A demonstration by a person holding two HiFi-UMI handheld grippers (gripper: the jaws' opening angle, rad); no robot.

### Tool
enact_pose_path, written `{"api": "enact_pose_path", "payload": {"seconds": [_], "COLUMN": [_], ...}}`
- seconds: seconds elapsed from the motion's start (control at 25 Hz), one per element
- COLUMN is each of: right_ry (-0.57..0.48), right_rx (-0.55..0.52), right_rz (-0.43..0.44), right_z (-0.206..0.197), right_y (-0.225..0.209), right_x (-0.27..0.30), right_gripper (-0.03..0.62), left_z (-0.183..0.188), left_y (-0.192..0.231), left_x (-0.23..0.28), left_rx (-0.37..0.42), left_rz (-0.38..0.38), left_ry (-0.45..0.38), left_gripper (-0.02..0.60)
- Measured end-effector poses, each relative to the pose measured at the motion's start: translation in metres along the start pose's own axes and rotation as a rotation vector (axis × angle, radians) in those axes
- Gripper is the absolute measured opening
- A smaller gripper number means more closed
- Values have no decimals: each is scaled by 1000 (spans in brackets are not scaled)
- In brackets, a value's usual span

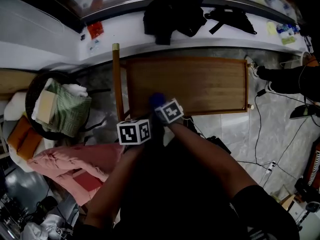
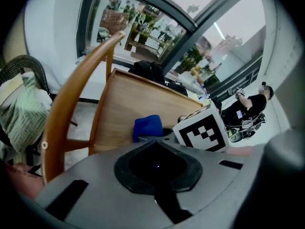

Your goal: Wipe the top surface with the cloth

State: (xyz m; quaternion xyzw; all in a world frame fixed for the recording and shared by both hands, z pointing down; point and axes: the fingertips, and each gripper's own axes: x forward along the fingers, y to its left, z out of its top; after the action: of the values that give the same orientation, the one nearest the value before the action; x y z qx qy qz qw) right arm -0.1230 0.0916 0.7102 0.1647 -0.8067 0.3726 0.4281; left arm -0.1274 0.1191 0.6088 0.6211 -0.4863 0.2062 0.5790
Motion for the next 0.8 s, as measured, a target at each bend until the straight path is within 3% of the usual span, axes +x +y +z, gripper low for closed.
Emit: {"api": "enact_pose_path", "payload": {"seconds": [0.32, 0.8], "right_ry": [-25, -27], "right_rx": [69, 157], "right_rz": [-65, -199], "right_z": [-31, -84], "right_y": [-69, -172], "right_x": [-54, -142], "right_gripper": [48, 48], "left_z": [-4, -3], "left_y": [-46, -133], "left_x": [61, 122], "left_rx": [126, 209], "left_rz": [29, -52], "left_ry": [72, 142], "left_gripper": [9, 9]}}
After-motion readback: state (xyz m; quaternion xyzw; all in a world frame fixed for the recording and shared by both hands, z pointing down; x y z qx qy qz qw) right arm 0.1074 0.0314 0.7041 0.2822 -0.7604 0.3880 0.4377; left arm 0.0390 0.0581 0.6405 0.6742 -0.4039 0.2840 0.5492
